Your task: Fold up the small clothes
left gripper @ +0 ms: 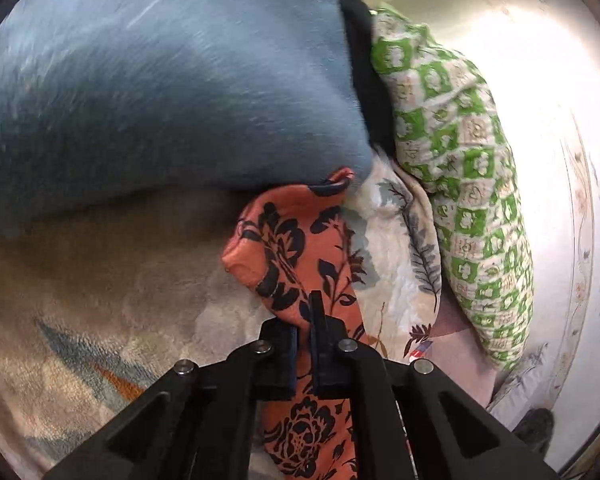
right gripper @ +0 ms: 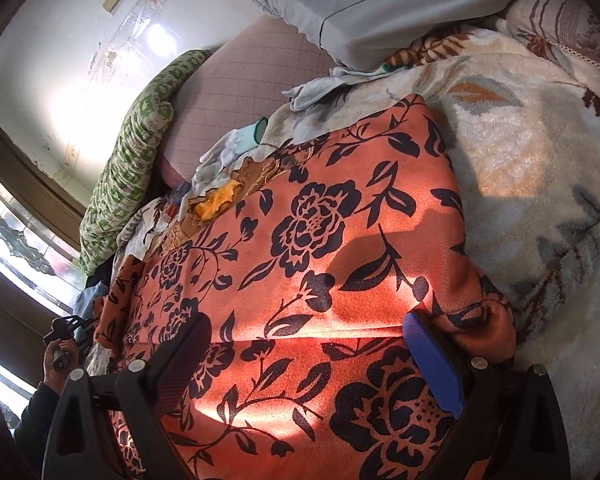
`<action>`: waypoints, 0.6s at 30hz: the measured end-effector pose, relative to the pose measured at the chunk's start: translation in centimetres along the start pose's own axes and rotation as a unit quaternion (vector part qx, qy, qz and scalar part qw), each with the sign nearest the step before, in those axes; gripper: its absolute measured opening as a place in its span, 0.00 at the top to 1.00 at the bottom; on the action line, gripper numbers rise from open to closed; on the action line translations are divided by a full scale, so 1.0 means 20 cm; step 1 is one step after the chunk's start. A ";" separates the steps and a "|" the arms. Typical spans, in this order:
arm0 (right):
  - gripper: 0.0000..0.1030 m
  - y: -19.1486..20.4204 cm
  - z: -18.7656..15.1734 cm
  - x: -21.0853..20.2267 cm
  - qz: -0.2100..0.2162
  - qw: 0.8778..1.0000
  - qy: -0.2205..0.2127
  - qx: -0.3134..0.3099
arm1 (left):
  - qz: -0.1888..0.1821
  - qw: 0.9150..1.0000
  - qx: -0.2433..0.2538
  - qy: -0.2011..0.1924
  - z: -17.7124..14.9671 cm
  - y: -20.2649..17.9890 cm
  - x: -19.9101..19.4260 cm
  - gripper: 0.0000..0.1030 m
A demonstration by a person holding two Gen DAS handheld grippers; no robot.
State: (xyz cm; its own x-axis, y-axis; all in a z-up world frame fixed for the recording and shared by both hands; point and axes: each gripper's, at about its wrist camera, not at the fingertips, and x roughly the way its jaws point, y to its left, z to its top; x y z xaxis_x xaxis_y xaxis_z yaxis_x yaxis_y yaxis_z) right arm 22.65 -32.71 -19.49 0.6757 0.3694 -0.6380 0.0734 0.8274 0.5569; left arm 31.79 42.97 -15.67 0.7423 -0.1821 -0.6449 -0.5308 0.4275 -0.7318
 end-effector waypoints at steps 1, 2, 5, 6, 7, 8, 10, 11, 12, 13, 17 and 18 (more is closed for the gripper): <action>0.04 0.00 0.00 0.00 0.000 1.000 0.000 -0.002 | 0.001 0.999 0.032 -0.010 -0.02 -0.09 -0.04 0.96; 0.03 0.00 0.00 0.00 0.000 1.000 0.000 -0.004 | -0.007 0.998 0.063 -0.018 -0.05 -0.19 -0.09 0.96; 0.02 0.01 0.00 0.01 -0.002 1.000 0.001 -0.010 | -0.052 0.984 0.166 -0.042 -0.20 -0.58 -0.27 0.96; 0.01 0.01 0.00 0.01 -0.002 1.000 0.000 -0.010 | -0.074 0.976 0.199 -0.047 -0.27 -0.71 -0.33 0.96; 0.01 0.01 0.00 0.01 0.000 1.000 -0.001 -0.010 | -0.098 0.966 0.236 -0.050 -0.37 -0.86 -0.39 0.96; 0.01 0.01 -0.01 0.01 -0.001 1.000 -0.003 -0.010 | -0.121 0.954 0.270 -0.050 -0.48 -0.99 -0.45 0.96; 0.01 0.02 -0.01 0.01 0.001 1.000 -0.005 -0.012 | -0.170 0.927 0.332 -0.041 -0.74 -1.23 -0.54 0.96; 0.01 0.01 -0.01 0.01 0.003 1.000 -0.006 -0.012 | -0.191 0.913 0.360 -0.030 -0.89 -1.34 -0.57 0.96; 0.01 0.01 -0.01 0.01 0.007 1.000 -0.006 -0.010 | -0.212 0.898 0.385 -0.018 -1.04 -1.43 -0.59 0.96; 0.01 0.00 0.00 0.00 0.013 1.000 -0.007 -0.007 | -0.231 0.885 0.404 -0.004 -1.20 -1.51 -0.59 0.96; 0.00 -0.03 -0.01 -0.01 0.035 0.999 -0.015 0.004 | -0.250 0.841 0.477 0.050 -1.84 -1.70 -0.45 0.96; 0.00 -0.04 -0.01 -0.02 0.039 0.999 -0.017 0.005 | -0.248 0.832 0.492 0.069 -1.98 -1.70 -0.36 0.95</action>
State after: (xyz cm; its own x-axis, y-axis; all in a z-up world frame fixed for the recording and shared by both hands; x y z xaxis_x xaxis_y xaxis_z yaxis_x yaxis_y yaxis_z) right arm 22.29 -33.40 -19.79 0.7044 0.4179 -0.5738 0.0271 0.7919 0.6100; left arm 28.29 -5.42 5.14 0.6802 -0.6226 -0.3869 0.4682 0.7752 -0.4242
